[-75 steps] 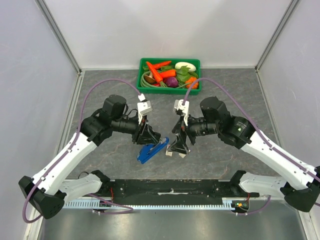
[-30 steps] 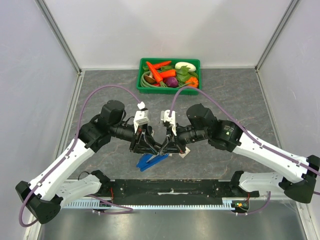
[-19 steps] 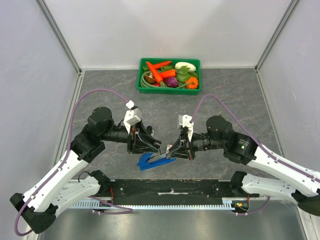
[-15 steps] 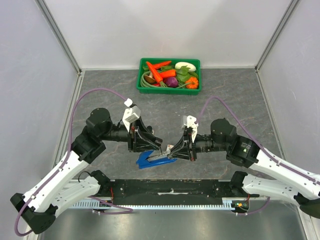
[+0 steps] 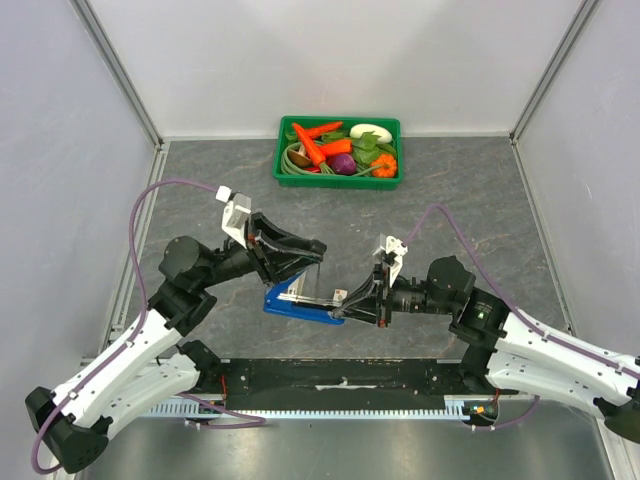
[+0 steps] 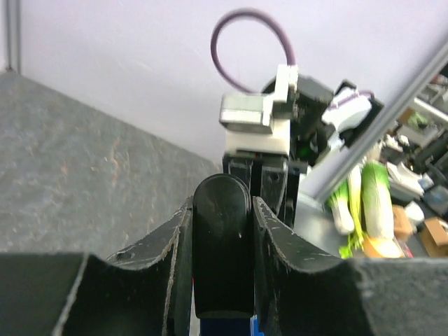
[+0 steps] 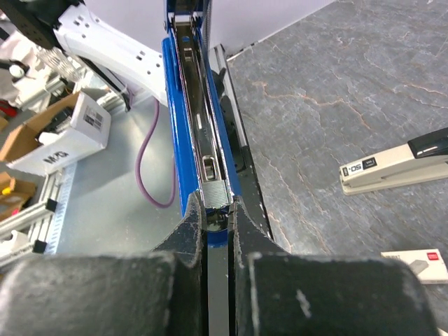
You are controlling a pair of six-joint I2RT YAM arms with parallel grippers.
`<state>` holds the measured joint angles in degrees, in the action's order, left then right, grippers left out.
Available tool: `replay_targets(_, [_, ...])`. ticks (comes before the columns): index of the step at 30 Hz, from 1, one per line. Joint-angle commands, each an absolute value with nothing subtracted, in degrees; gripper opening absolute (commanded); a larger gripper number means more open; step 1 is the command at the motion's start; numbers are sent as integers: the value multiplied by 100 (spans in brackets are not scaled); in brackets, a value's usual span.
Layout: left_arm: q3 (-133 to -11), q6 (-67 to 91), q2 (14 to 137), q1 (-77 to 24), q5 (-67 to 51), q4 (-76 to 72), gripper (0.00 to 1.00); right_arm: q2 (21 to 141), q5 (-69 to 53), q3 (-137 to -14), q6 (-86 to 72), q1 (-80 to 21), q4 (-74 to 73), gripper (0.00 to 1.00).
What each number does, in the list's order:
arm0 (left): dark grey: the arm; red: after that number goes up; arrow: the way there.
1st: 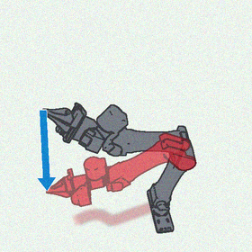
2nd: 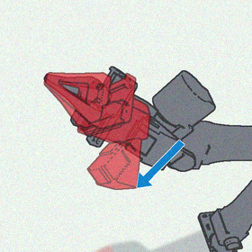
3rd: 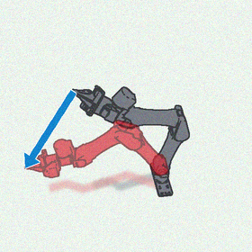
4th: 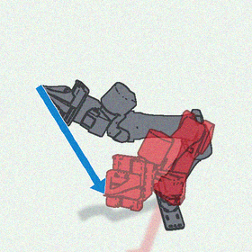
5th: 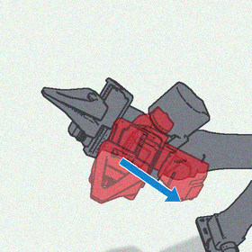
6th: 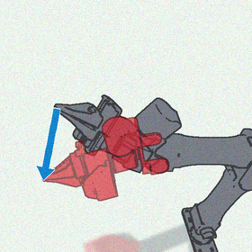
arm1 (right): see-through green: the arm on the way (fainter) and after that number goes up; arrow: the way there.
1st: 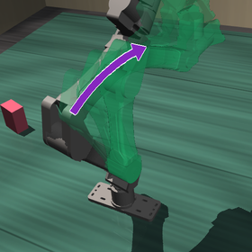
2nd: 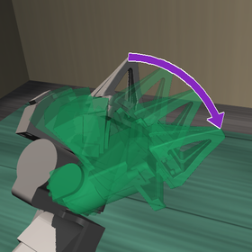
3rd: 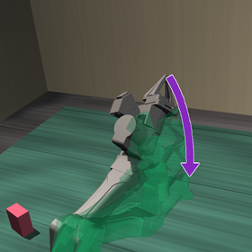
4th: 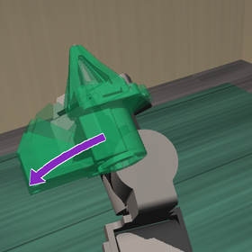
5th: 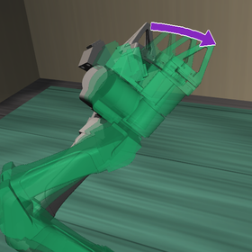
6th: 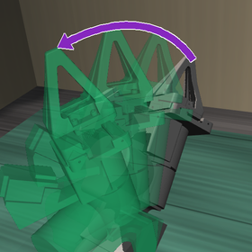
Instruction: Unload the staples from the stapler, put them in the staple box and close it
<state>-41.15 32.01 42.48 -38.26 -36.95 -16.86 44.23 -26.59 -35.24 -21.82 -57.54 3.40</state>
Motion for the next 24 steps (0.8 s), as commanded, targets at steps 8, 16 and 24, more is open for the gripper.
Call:
replay_targets(8, [-3710,3761,4631,-3779,-1197,-4560,2,5044,-2707,-3208,-3164,-6284,1933,0])
replay_targets(16, [-3551,3736,4965,-3972,-624,-5089,2,5870,-2435,-3647,-3129,-6504,2355,0])
replay_targets(24, [-3577,3639,5265,-3990,-764,-5116,2,6152,-2013,-4411,-2410,-6513,1373,0])
